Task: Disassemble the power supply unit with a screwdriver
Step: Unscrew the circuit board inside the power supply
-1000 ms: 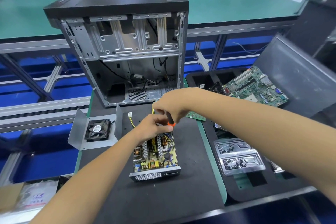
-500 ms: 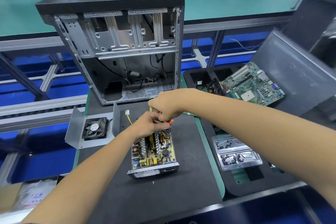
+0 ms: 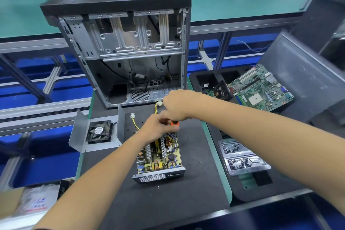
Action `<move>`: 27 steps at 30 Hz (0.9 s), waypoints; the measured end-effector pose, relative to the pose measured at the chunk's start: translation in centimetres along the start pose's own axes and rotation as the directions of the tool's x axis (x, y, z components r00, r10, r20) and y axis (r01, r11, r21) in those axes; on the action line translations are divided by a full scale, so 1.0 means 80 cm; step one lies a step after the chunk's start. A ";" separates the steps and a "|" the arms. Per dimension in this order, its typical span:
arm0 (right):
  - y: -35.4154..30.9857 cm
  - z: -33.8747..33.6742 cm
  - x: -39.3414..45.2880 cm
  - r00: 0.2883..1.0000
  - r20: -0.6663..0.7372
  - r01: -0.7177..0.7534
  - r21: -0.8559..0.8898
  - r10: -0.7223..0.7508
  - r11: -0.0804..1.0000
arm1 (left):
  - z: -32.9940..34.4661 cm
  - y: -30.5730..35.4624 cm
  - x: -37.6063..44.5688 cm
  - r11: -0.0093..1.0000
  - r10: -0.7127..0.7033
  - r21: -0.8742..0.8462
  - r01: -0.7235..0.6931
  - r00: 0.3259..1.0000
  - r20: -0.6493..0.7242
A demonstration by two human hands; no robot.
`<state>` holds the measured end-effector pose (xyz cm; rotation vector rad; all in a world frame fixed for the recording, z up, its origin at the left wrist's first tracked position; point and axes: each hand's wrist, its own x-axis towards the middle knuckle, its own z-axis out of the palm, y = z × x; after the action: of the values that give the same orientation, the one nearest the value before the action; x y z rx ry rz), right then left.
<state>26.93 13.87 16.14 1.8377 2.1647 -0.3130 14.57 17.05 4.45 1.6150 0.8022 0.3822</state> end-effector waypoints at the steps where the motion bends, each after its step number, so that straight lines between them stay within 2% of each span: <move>1: -0.003 0.000 0.001 1.000 0.013 -0.008 -0.021 0.008 1.000 | 0.000 0.000 0.000 1.000 -0.008 0.007 0.008 1.000 0.010; 6: -0.007 -0.006 0.002 0.988 0.136 0.087 -0.132 -0.069 0.987 | -0.011 -0.003 -0.002 0.999 -0.037 0.041 0.033 0.996 0.083; 11: 0.002 -0.007 0.004 0.975 0.112 0.210 -0.201 -0.191 0.957 | -0.014 -0.008 0.000 0.990 -0.042 0.138 0.029 0.995 0.091; 16: 0.012 -0.008 0.008 0.960 0.093 0.274 -0.141 -0.263 0.951 | -0.009 -0.007 0.002 0.981 -0.011 0.193 0.003 0.999 0.042; 19: 0.019 -0.002 0.009 0.972 0.082 0.222 -0.003 -0.221 0.975 | -0.008 -0.004 0.001 0.984 0.020 0.174 -0.026 0.999 0.040; 21: 0.019 0.000 0.009 0.992 0.062 0.109 0.063 -0.113 0.992 | -0.008 -0.001 0.001 0.987 0.047 0.151 -0.054 0.998 0.050; 24: 0.009 0.003 0.014 1.000 -0.010 -0.017 0.062 0.018 0.998 | -0.010 -0.002 0.001 0.993 0.021 0.114 -0.026 0.999 0.038; 27: 0.004 0.002 0.017 0.999 0.032 0.010 0.031 -0.011 0.999 | -0.010 -0.007 0.002 0.996 0.001 0.086 -0.004 0.999 0.035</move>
<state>27.02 15.12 15.54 1.8250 2.1600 -0.3774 14.02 17.80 4.07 1.6982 0.7991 0.3241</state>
